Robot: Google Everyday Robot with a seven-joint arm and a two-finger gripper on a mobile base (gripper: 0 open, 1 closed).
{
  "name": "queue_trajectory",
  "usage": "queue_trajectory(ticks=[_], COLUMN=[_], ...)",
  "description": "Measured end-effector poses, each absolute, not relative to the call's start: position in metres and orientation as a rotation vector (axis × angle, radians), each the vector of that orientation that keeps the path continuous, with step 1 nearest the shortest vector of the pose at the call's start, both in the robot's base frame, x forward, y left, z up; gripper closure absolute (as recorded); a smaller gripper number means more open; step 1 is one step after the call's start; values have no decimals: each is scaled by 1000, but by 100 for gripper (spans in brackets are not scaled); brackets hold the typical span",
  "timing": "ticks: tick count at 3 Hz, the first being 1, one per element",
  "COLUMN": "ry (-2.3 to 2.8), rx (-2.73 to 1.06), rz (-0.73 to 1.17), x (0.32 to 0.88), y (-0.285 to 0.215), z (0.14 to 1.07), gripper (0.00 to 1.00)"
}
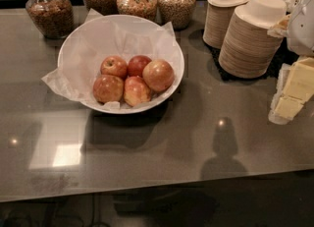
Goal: Pick apple from white bowl
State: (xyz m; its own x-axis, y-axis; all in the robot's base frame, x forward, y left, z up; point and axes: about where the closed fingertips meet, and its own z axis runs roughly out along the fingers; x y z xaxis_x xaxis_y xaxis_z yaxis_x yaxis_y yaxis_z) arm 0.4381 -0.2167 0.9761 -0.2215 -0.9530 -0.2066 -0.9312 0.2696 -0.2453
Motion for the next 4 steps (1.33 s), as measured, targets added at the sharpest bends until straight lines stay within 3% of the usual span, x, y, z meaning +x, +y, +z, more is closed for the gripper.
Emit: queue_trajectory(ticks=[2,4], ry=[2208,1916], rx=[-1724,-1832], rz=[-92,38], x=[441,474], y=[-212,-140], z=[978,987], gripper=[0,0])
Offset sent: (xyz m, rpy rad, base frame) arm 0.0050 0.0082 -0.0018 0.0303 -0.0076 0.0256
